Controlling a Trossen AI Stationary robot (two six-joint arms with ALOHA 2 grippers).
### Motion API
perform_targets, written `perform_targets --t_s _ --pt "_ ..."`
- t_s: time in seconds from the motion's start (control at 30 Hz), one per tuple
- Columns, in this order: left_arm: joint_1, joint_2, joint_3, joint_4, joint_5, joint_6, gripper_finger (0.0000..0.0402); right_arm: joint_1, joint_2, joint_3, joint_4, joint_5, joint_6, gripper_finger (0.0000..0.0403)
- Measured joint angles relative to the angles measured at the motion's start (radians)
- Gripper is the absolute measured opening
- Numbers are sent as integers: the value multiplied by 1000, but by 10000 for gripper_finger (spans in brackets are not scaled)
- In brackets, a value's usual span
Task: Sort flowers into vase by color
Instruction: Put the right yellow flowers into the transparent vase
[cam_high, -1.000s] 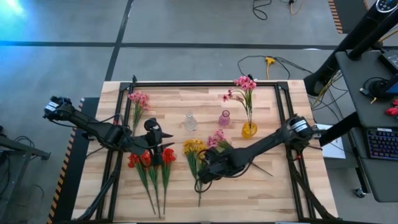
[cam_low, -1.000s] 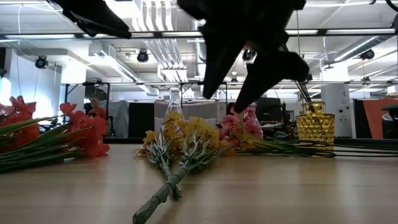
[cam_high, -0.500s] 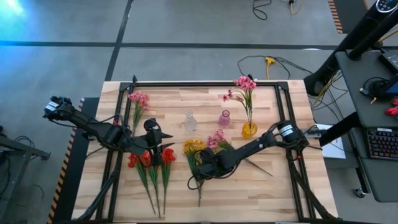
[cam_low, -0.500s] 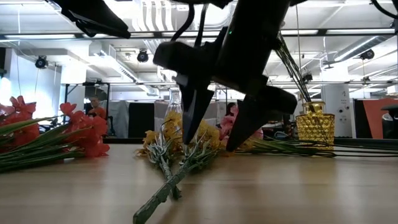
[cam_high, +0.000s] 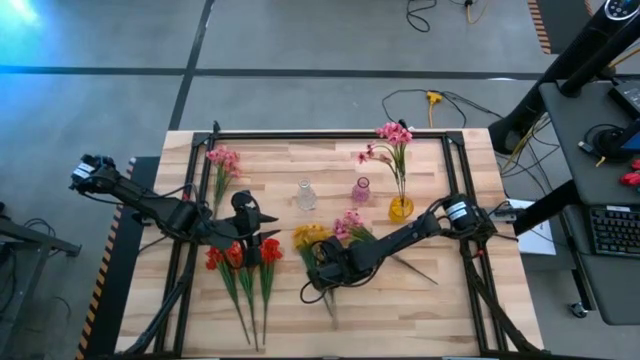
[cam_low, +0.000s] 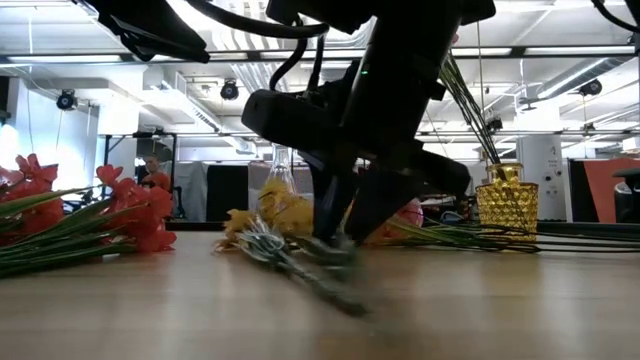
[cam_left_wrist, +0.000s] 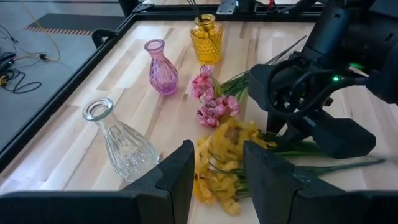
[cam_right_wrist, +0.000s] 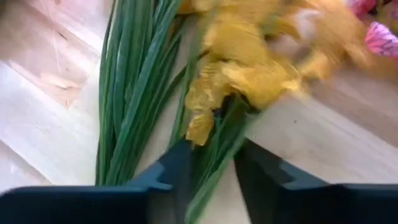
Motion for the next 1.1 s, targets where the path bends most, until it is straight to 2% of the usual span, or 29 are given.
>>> perform_targets --t_s 0.17,0.5,0.67,0.87,0.93,1.03,1.1 --pt "0 0 0 -1 0 -3 120 2 -9 -1 -10 36 -11 18" --pt "-1 1 -1 4 0 -3 120 35 -147 -2 -94 145 -42 13" --pt "-16 1 -2 41 -1 36 120 81 -246 -2 -118 268 -90 13" --pt "-99 -1 -25 227 5 220 120 154 -360 -28 -132 460 -191 13" --pt "-120 -1 -55 311 35 280 120 178 -394 -42 -111 523 -244 13" --pt "-129 4 -123 484 200 398 120 204 -432 -66 -38 577 -383 13" --pt "-128 15 -170 622 274 448 120 206 -451 -88 48 585 -484 13"
